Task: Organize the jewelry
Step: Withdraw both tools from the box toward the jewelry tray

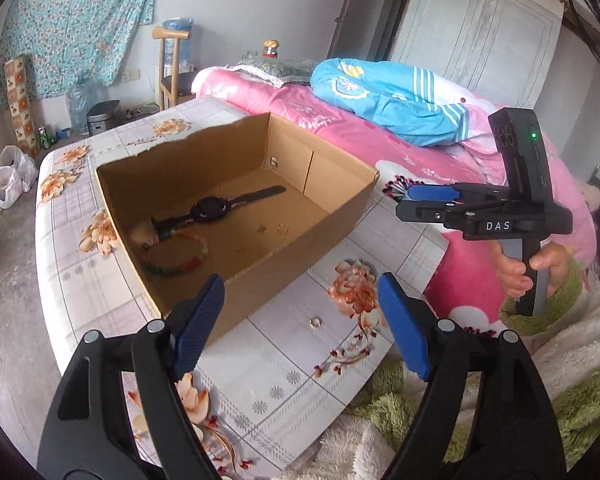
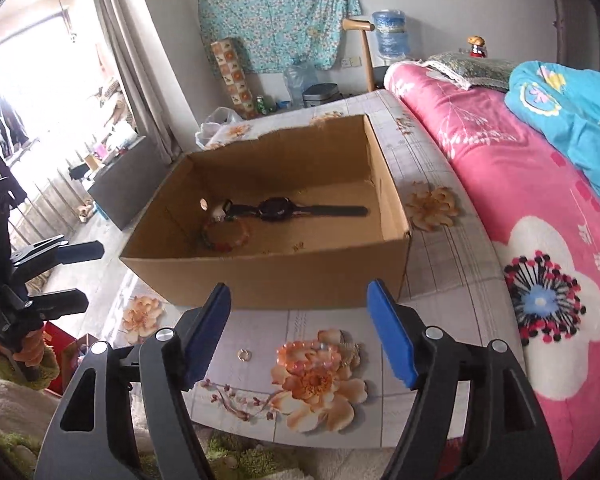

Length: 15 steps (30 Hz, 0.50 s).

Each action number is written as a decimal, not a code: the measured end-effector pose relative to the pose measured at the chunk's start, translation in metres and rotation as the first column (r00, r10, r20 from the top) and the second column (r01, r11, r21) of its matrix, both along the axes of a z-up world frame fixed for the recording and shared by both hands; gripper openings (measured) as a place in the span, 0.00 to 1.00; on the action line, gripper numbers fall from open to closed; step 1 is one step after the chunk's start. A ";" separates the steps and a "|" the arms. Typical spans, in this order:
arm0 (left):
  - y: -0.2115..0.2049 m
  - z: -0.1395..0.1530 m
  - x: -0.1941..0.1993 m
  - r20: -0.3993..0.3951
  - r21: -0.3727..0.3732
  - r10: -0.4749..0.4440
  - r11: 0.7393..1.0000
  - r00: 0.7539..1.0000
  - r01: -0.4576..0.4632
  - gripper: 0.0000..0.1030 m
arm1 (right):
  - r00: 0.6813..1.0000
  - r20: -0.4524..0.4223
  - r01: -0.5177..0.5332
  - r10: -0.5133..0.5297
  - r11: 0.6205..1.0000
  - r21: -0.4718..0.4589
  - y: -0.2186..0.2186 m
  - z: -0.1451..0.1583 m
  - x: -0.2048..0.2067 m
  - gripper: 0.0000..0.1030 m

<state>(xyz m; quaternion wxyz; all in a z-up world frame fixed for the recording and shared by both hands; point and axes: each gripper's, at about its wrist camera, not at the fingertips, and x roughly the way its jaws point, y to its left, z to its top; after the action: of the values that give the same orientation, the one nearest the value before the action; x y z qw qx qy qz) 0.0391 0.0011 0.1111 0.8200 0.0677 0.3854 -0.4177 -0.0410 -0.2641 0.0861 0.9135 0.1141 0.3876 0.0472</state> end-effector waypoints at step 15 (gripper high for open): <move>-0.019 -0.115 0.003 -0.065 0.278 0.196 0.945 0.978 -0.171 0.75 | 0.966 -0.197 0.110 -0.166 0.957 -0.268 0.035 -0.075 0.001 0.88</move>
<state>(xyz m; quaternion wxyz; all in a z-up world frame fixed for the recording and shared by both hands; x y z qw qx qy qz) 0.0422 -0.0182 -0.0035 0.8196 0.1239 0.4810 -0.2855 -0.0395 -0.2286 0.0112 0.8736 0.0273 0.4792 -0.0801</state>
